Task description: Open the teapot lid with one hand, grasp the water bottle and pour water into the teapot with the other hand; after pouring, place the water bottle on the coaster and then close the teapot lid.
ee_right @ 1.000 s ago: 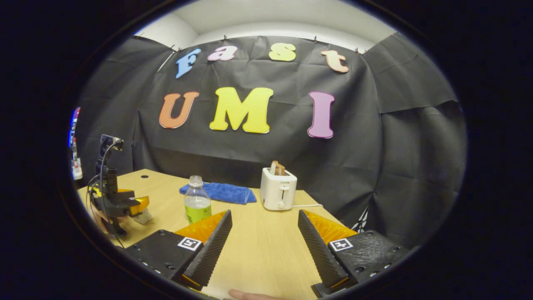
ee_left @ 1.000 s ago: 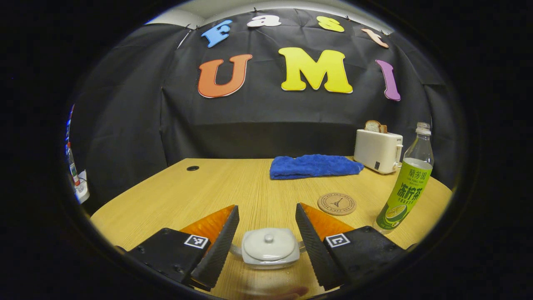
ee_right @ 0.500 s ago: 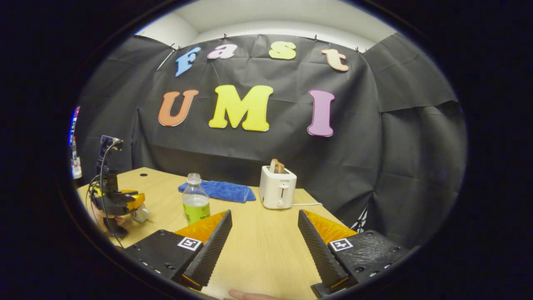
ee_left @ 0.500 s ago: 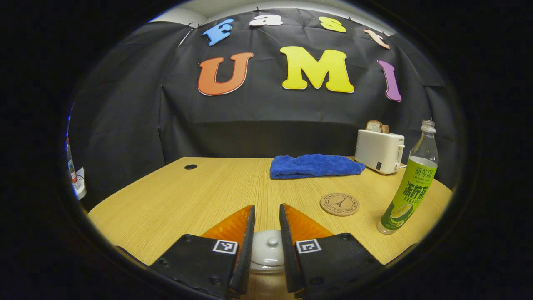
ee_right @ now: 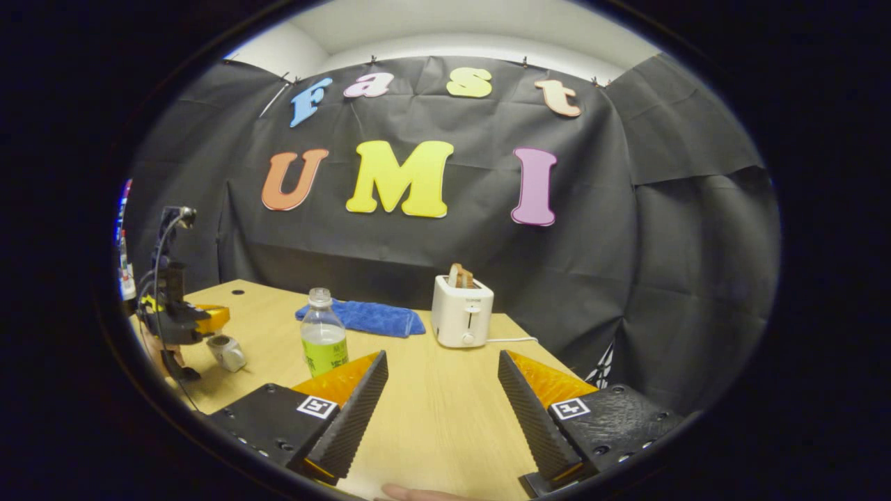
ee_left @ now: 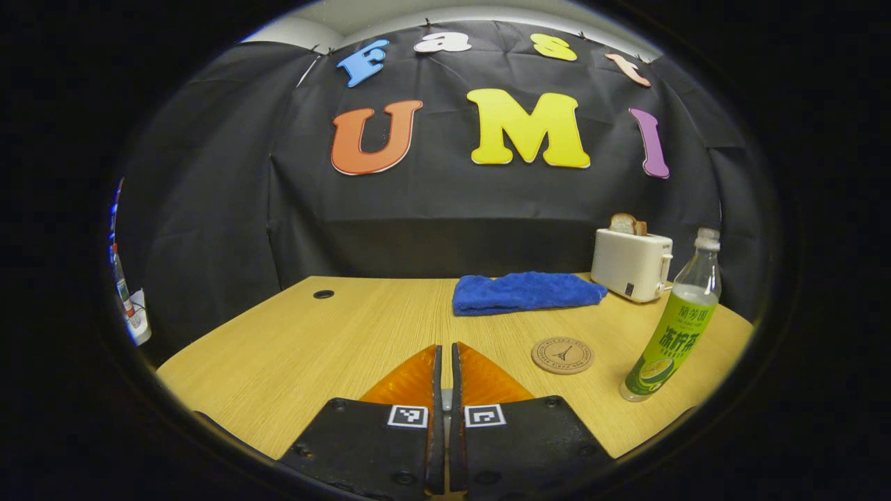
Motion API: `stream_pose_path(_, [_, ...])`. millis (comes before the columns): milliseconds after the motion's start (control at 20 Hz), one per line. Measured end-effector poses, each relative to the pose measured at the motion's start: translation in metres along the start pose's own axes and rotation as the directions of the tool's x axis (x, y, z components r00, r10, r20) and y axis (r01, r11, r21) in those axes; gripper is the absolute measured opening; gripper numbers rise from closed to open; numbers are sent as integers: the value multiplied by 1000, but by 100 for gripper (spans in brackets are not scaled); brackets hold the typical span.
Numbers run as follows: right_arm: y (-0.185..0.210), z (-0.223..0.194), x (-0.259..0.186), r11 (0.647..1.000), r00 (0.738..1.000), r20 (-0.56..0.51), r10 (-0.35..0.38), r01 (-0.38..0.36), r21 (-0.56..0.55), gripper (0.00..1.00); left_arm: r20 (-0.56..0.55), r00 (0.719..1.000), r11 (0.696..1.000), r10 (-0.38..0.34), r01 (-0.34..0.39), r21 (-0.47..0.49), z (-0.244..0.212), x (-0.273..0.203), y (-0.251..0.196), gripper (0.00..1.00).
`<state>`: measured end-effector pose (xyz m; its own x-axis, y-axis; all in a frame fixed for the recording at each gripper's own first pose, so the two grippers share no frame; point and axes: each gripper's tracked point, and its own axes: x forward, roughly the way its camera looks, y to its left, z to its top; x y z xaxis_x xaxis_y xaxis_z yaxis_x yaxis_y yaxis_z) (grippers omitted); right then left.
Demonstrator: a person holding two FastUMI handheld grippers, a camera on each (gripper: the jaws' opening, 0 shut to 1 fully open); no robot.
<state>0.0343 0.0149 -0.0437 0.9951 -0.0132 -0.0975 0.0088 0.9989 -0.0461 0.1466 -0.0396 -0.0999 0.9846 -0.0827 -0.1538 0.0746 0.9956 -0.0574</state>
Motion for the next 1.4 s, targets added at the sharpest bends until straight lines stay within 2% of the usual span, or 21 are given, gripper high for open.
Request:
stream_pose_path(150, [2, 0, 0, 1000, 1000, 2, 5, -5, 5, 95, 24, 1000, 999, 16, -15, -34, 26, -24, 8, 5])
stream_pose_path(300, [11, 0, -1, 999, 999, 8, 38, -38, 33, 95, -12, 1000, 998, 5, -6, -67, 29, -51, 8, 5])
stream_pose_path(500, [25, -6, -1, 997, 998, 4, 69, -69, 25, 98, -1, 1000, 999, -21, 21, -37, 37, -87, 5, 5])
stream_pose_path(700, [49, -23, 4, 992, 992, -14, 126, -126, 28, 95, -4, 999, 999, -35, 35, -33, 40, -123, 3, 5])
stream_pose_path(850, [73, -41, 10, 981, 981, -43, 191, -188, 53, 95, 41, 998, 999, -40, 41, -8, 51, -147, 4, 5])
stream_pose_path(950, [91, -48, 16, 969, 969, -46, 243, -240, 62, 98, 51, 997, 998, -63, 64, -19, 53, -158, 1, 5])
stream_pose_path(1050, [108, -56, 24, 959, 958, -56, 281, -278, 61, 95, 51, 996, 996, -78, 80, -34, 53, -165, 1, 5])
stream_pose_path(1250, [134, -58, 42, 947, 946, -61, 317, -312, 75, 95, 68, 995, 997, -70, 72, -25, 58, -172, 13, 5])
stream_pose_path(1400, [151, -62, 67, 950, 949, -73, 307, -301, 80, 95, 67, 995, 997, -69, 71, -29, 58, -175, 19, 5])
